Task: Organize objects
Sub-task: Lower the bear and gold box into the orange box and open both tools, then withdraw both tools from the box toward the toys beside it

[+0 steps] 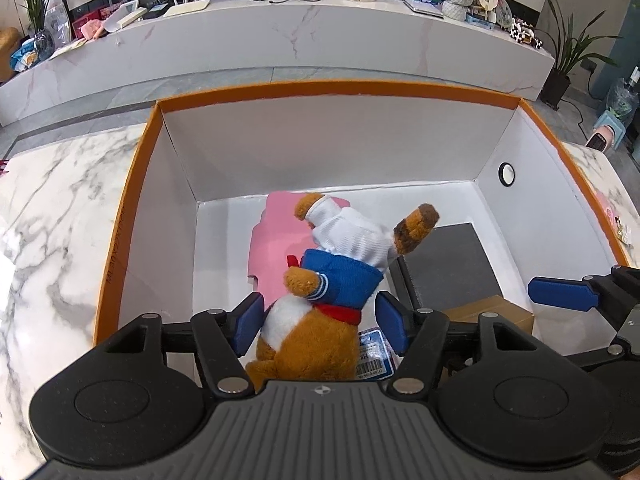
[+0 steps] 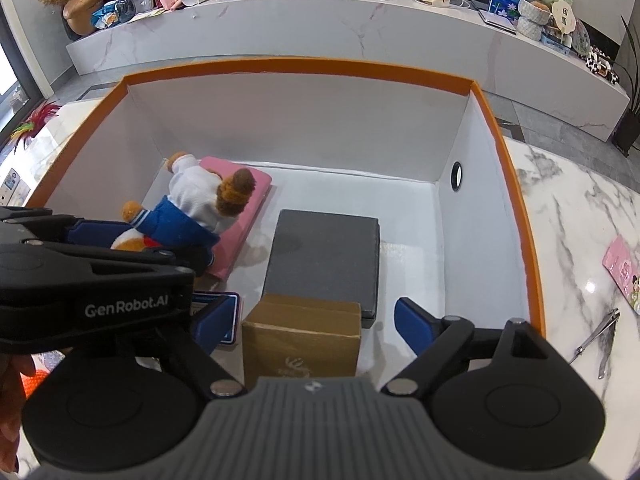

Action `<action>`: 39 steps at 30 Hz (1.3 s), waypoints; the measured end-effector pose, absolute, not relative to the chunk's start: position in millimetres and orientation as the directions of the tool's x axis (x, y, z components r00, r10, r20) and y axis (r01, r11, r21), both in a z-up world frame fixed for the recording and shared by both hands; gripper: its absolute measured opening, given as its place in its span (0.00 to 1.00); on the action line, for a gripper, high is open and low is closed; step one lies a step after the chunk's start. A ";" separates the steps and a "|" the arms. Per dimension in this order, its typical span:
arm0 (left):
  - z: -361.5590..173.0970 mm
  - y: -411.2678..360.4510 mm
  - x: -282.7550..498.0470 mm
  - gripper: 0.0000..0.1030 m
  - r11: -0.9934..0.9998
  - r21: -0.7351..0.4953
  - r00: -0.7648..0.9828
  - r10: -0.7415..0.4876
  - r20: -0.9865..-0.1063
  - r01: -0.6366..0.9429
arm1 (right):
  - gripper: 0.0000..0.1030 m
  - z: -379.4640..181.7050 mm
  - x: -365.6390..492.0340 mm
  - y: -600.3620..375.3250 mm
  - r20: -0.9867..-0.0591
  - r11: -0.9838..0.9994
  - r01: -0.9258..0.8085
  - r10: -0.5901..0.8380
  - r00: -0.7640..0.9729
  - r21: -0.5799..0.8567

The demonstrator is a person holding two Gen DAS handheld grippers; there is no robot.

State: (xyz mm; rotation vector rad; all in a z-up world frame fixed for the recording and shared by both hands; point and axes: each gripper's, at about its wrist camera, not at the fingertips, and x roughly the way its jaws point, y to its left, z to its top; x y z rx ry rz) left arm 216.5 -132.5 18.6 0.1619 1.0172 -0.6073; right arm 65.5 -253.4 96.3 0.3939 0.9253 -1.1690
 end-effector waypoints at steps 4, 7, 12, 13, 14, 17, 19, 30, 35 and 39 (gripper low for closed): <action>20.3 -133.2 214.2 0.72 0.827 -0.139 0.389 -0.396 -0.831 0.545 | 0.88 98.1 67.2 -253.1 -0.784 0.386 0.903 -0.613 0.097 -0.190; 21.1 -133.4 213.1 0.73 0.829 -0.133 0.398 -0.394 -0.828 0.544 | 0.88 97.9 67.4 -253.1 -0.782 0.391 0.900 -0.615 0.100 -0.193; 22.3 -132.3 212.0 0.76 0.828 -0.142 0.401 -0.403 -0.822 0.542 | 0.88 97.5 67.4 -252.9 -0.778 0.397 0.896 -0.620 0.101 -0.201; 22.6 -131.9 211.7 0.77 0.828 -0.146 0.402 -0.407 -0.821 0.541 | 0.88 97.5 67.5 -252.8 -0.777 0.399 0.894 -0.621 0.102 -0.202; 22.8 -132.2 211.4 0.77 0.828 -0.147 0.403 -0.408 -0.819 0.541 | 0.88 97.8 67.9 -252.5 -0.777 0.401 0.893 -0.621 0.104 -0.202; 23.5 -132.4 210.4 0.77 0.832 -0.142 0.409 -0.404 -0.818 0.536 | 0.88 98.8 68.0 -251.2 -0.766 0.578 0.788 -0.599 0.232 -0.213; 24.2 -131.9 209.8 0.77 0.836 -0.134 0.417 -0.397 -0.818 0.533 | 0.88 99.9 67.5 -250.2 -0.764 0.582 0.785 -0.600 0.238 -0.213; 34.0 -125.0 209.5 0.79 0.854 -0.117 0.461 -0.383 -0.801 0.507 | 0.89 105.9 64.7 -245.0 -0.751 0.595 0.775 -0.606 0.260 -0.212; 42.1 -122.2 205.3 0.79 0.852 -0.129 0.468 -0.398 -0.789 0.508 | 0.89 113.6 61.7 -236.4 -0.737 0.603 0.768 -0.616 0.278 -0.215; 50.9 -118.2 197.2 0.79 0.846 -0.125 0.479 -0.408 -0.777 0.518 | 0.89 122.7 57.7 -227.0 -0.722 0.606 0.766 -0.627 0.292 -0.216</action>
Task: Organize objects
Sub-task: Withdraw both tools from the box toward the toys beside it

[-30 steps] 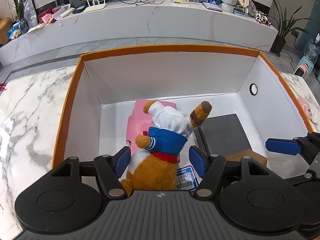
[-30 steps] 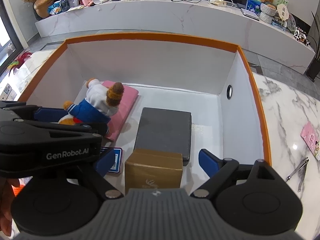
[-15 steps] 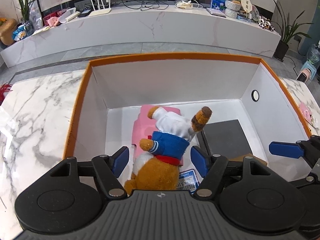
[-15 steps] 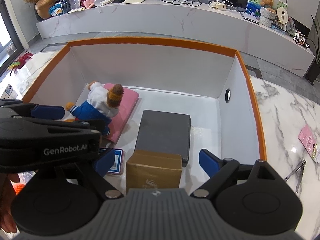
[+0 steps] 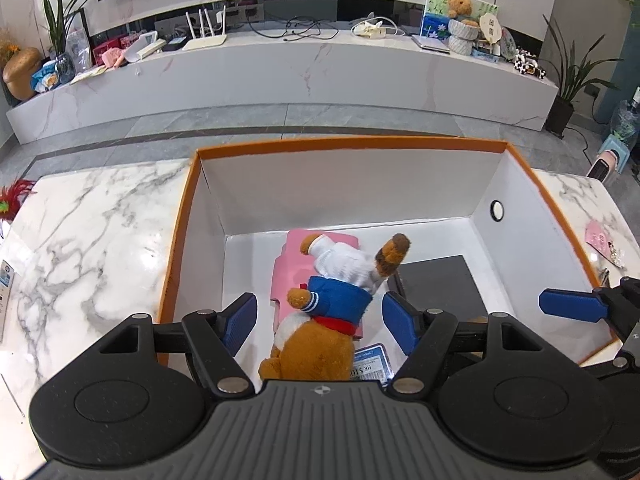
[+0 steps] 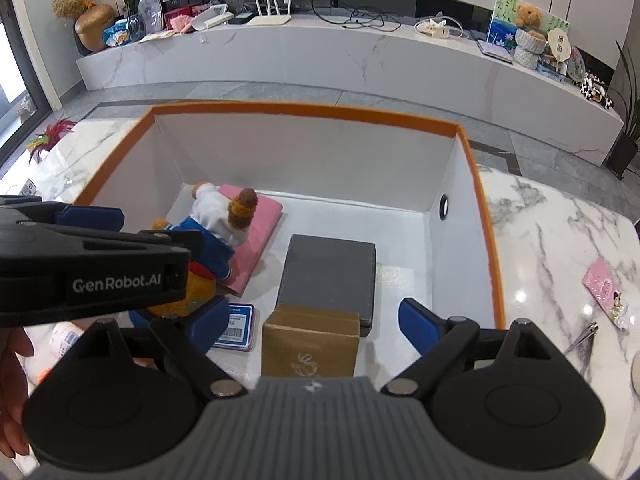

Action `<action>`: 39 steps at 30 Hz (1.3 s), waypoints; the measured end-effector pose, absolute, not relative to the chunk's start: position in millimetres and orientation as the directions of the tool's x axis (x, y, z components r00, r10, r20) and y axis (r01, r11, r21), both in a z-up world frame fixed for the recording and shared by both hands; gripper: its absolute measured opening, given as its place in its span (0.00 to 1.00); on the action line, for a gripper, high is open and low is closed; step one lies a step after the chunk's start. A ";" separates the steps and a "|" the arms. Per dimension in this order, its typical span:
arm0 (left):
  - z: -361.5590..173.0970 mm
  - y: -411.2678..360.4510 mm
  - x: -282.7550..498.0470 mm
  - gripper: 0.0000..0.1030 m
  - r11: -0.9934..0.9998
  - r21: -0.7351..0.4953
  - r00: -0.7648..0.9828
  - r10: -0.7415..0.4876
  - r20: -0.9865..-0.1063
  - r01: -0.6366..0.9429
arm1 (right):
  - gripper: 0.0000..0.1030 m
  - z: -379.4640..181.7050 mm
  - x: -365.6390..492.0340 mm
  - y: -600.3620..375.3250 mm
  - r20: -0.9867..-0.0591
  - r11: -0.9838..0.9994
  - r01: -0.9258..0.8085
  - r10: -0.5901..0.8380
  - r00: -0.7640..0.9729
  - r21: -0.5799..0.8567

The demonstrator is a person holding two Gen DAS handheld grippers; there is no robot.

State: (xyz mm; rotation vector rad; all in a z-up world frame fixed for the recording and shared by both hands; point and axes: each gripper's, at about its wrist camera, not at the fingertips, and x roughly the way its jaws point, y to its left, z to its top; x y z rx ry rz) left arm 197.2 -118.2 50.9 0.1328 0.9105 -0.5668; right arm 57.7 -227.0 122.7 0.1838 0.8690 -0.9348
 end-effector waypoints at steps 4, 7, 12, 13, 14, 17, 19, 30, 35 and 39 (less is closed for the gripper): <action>56.1 -114.9 188.2 0.79 0.847 -0.115 0.491 -0.405 -0.771 0.519 | 0.89 130.4 54.2 -216.2 -0.710 0.610 0.763 -0.634 0.307 -0.215; 61.6 -109.7 182.1 0.79 0.849 -0.114 0.501 -0.407 -0.763 0.516 | 0.89 136.2 51.3 -206.3 -0.700 0.616 0.757 -0.639 0.317 -0.219; 71.5 -101.4 169.6 0.79 0.848 -0.104 0.522 -0.411 -0.747 0.519 | 0.93 144.5 43.7 -189.4 -0.678 0.619 0.753 -0.654 0.335 -0.225; 72.7 -99.7 167.4 0.79 0.849 -0.103 0.525 -0.412 -0.745 0.519 | 0.93 145.2 41.7 -186.1 -0.677 0.621 0.750 -0.655 0.337 -0.227; 73.5 -97.7 165.5 0.79 0.849 -0.103 0.526 -0.412 -0.744 0.519 | 0.93 145.5 39.9 -182.9 -0.676 0.624 0.747 -0.654 0.339 -0.229; 75.0 -92.4 158.8 0.79 0.849 -0.098 0.530 -0.409 -0.743 0.519 | 0.93 146.3 35.7 -176.0 -0.675 0.632 0.737 -0.654 0.342 -0.240; 77.8 -90.5 154.3 0.79 0.848 -0.089 0.533 -0.407 -0.742 0.523 | 0.93 147.1 33.6 -171.3 -0.672 0.634 0.731 -0.658 0.340 -0.251; 88.2 -75.8 131.4 0.79 0.827 -0.075 0.532 -0.425 -0.732 0.557 | 0.94 151.1 34.6 -142.9 -0.655 0.659 0.682 -0.672 0.346 -0.316; 88.5 -60.9 122.4 0.79 0.819 -0.066 0.529 -0.427 -0.733 0.570 | 0.94 147.8 36.5 -127.7 -0.656 0.682 0.640 -0.669 0.349 -0.355; 86.6 -44.9 115.8 0.79 0.817 -0.066 0.526 -0.428 -0.735 0.573 | 0.94 143.3 29.8 -115.6 -0.660 0.691 0.623 -0.665 0.348 -0.367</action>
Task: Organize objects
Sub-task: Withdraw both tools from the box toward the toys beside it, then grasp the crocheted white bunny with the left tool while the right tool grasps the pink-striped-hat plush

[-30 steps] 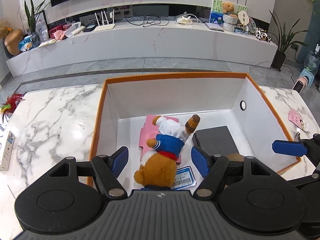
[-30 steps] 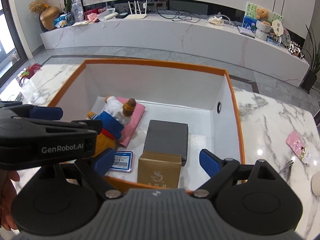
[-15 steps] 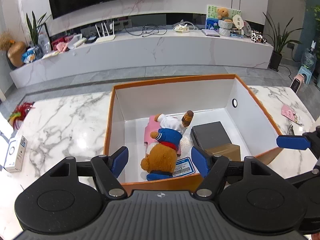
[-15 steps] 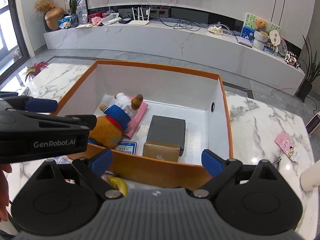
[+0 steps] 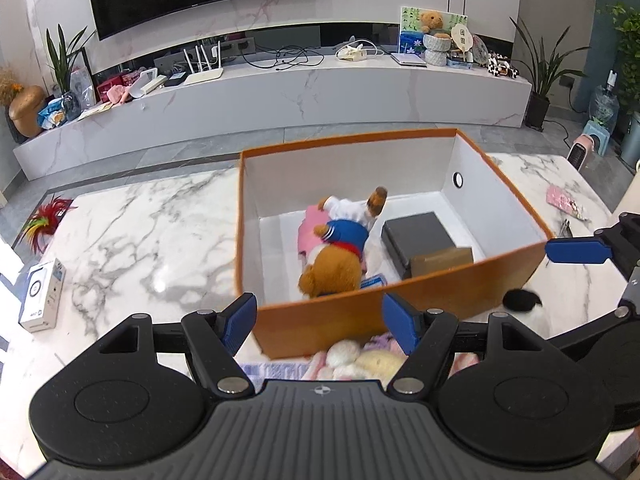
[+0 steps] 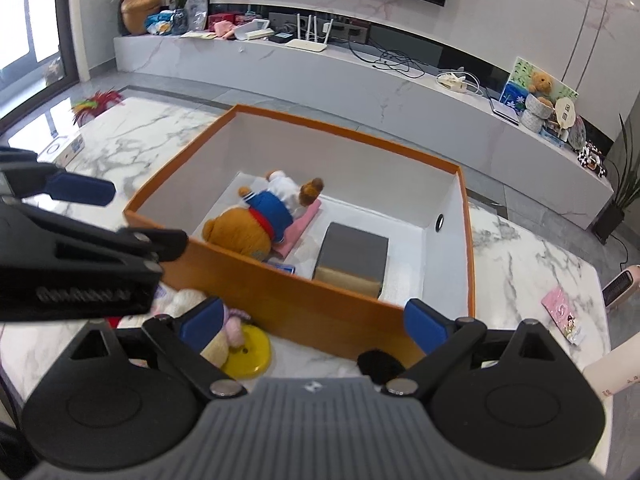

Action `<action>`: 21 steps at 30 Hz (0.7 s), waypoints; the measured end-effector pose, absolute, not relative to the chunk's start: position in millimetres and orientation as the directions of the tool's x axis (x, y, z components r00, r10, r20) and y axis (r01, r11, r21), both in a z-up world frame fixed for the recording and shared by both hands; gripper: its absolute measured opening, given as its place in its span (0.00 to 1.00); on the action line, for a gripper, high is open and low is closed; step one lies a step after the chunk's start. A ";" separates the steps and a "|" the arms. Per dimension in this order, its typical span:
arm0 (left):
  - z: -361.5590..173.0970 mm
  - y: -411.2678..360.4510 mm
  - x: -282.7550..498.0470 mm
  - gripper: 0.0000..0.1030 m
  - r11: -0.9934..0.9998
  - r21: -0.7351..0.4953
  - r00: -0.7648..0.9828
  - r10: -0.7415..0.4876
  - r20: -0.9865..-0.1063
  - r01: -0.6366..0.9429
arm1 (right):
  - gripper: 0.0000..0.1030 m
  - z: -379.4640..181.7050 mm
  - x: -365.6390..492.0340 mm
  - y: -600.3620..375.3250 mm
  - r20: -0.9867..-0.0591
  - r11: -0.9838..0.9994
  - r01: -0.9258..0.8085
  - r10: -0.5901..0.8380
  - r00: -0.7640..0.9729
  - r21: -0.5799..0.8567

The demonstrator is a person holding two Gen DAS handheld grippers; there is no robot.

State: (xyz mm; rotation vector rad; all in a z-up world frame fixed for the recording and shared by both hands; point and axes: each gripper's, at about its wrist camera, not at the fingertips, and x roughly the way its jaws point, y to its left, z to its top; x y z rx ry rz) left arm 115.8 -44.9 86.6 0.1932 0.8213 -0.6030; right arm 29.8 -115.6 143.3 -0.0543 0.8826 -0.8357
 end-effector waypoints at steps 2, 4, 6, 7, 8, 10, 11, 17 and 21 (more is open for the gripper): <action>84.3 -37.0 114.3 0.79 0.820 -0.068 0.523 -0.424 -0.739 0.568 | 0.95 138.5 23.4 -111.2 -0.665 0.688 0.624 -0.666 0.339 -0.370; 80.1 -28.8 112.6 0.80 0.824 -0.073 0.520 -0.420 -0.743 0.561 | 0.95 132.2 16.3 -107.9 -0.670 0.681 0.628 -0.668 0.323 -0.376; 72.8 -21.2 110.6 0.80 0.829 -0.072 0.516 -0.411 -0.752 0.555 | 0.95 125.6 10.4 -105.9 -0.680 0.677 0.631 -0.666 0.306 -0.379; 68.4 -17.5 109.4 0.80 0.829 -0.072 0.511 -0.407 -0.757 0.554 | 0.95 122.1 7.1 -105.5 -0.685 0.673 0.632 -0.667 0.295 -0.383; 63.3 -13.9 108.1 0.80 0.828 -0.075 0.501 -0.405 -0.765 0.556 | 0.95 119.4 4.0 -104.4 -0.687 0.670 0.635 -0.667 0.287 -0.385; 54.0 -6.3 107.3 0.80 0.822 -0.084 0.476 -0.406 -0.780 0.564 | 0.95 114.6 -3.7 -102.4 -0.693 0.665 0.645 -0.664 0.282 -0.375; 48.9 -5.6 107.1 0.80 0.814 -0.089 0.462 -0.412 -0.785 0.574 | 0.95 111.7 -7.4 -101.5 -0.699 0.666 0.650 -0.658 0.281 -0.366; 20.6 -21.9 104.6 0.80 0.730 -0.082 0.391 -0.453 -0.801 0.679 | 0.95 102.6 -19.5 -107.0 -0.740 0.698 0.648 -0.601 0.301 -0.304; 2.7 -37.7 102.8 0.80 0.701 -0.062 0.360 -0.437 -0.824 0.710 | 0.95 102.3 -31.1 -118.8 -0.763 0.706 0.672 -0.555 0.332 -0.221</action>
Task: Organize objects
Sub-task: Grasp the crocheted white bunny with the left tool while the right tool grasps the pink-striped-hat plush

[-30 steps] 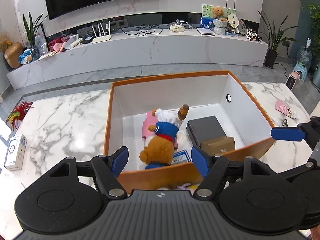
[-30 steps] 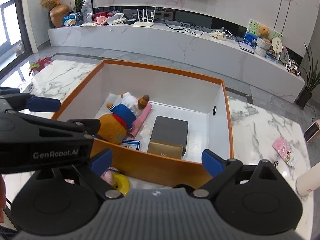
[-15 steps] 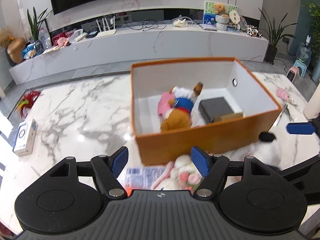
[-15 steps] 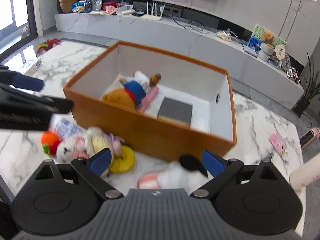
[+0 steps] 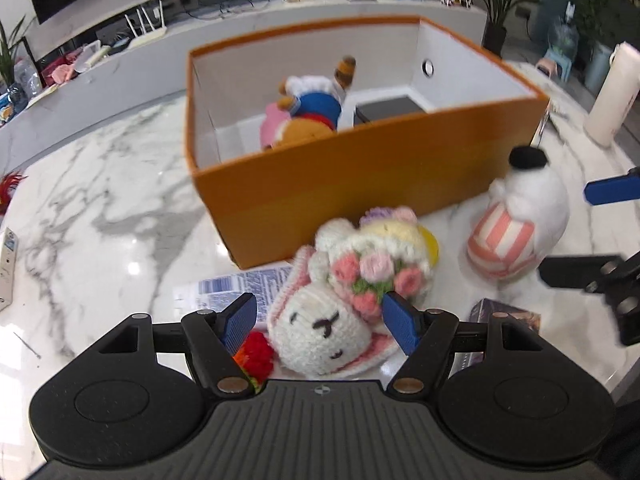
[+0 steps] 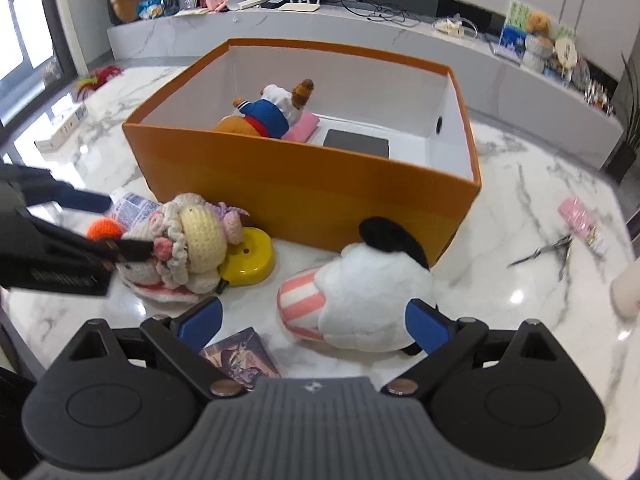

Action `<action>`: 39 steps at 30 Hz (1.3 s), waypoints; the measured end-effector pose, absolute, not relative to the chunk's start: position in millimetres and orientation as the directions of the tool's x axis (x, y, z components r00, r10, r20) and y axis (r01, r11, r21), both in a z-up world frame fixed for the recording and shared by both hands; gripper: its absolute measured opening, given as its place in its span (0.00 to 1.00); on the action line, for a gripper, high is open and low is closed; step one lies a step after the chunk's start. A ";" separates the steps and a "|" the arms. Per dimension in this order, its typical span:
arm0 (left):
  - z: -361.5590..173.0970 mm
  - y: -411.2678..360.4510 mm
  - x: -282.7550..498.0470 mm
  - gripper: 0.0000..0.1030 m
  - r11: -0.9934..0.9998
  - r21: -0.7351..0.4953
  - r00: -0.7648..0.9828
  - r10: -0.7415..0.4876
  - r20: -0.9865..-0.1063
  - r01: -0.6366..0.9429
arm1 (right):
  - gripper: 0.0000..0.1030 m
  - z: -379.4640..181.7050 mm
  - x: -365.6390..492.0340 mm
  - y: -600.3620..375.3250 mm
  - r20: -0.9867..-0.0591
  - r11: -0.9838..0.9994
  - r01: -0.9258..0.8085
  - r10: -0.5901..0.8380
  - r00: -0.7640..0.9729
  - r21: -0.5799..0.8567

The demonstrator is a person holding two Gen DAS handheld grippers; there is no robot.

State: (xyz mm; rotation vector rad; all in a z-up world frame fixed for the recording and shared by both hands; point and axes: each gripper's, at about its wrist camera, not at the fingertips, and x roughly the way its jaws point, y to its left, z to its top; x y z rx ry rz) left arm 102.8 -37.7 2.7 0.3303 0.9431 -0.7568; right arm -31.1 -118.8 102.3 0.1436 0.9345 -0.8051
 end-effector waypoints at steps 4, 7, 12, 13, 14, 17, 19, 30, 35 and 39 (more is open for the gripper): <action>-2.3 -41.3 104.9 0.85 0.690 -0.090 0.343 -0.463 -0.817 0.718 | 0.95 99.9 -45.6 -133.4 -0.772 0.688 0.711 -0.528 0.354 -0.145; -3.4 -44.8 105.3 0.86 0.681 -0.121 0.315 -0.479 -0.819 0.722 | 0.95 99.0 -56.5 -146.4 -0.769 0.654 0.754 -0.515 0.378 -0.067; -8.9 -55.7 99.7 0.86 0.627 -0.187 0.220 -0.512 -0.830 0.756 | 0.96 95.0 -64.0 -163.8 -0.764 0.580 0.814 -0.509 0.396 0.035; -10.8 -58.4 98.2 0.86 0.615 -0.195 0.202 -0.515 -0.833 0.764 | 0.96 93.4 -62.9 -165.6 -0.765 0.573 0.818 -0.504 0.401 0.051; -12.7 -60.8 96.5 0.86 0.603 -0.197 0.190 -0.516 -0.836 0.773 | 0.96 91.1 -62.3 -167.9 -0.772 0.569 0.820 -0.490 0.405 0.068; -18.8 -69.0 92.2 0.86 0.592 -0.172 0.188 -0.497 -0.847 0.788 | 0.96 83.1 -59.3 -174.2 -0.777 0.538 0.838 -0.487 0.398 0.093; -22.1 -73.2 91.5 0.86 0.586 -0.163 0.191 -0.494 -0.848 0.794 | 0.97 78.6 -56.4 -177.2 -0.776 0.519 0.850 -0.498 0.387 0.090; -31.9 -86.6 93.8 0.86 0.593 -0.172 0.174 -0.481 -0.860 0.787 | 0.99 60.0 -46.4 -186.6 -0.785 0.467 0.881 -0.517 0.342 0.077; -35.1 -87.6 93.6 0.86 0.596 -0.176 0.170 -0.478 -0.862 0.784 | 0.99 50.7 -43.1 -190.9 -0.801 0.453 0.890 -0.513 0.308 0.053; -35.6 -87.1 94.8 0.86 0.598 -0.185 0.161 -0.477 -0.864 0.780 | 0.99 46.4 -41.9 -193.3 -0.806 0.449 0.891 -0.500 0.316 0.072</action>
